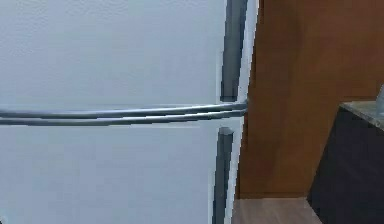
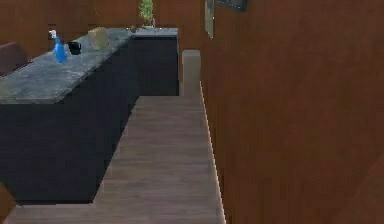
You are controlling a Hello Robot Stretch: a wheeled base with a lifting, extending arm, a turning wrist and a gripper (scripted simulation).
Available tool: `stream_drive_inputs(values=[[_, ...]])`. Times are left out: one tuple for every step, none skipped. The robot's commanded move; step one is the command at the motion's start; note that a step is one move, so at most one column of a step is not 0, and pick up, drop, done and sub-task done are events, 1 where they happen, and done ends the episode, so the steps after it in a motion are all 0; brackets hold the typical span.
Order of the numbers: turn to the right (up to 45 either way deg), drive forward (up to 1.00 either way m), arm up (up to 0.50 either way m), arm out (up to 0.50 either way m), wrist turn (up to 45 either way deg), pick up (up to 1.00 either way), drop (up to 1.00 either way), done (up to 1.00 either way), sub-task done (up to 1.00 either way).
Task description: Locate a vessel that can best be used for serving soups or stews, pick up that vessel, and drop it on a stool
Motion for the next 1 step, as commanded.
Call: stream_drive_inputs(values=[[45.0, 0.00, 0.00, 0.00, 0.0, 0.00, 0.00, 0.00, 0.00]])
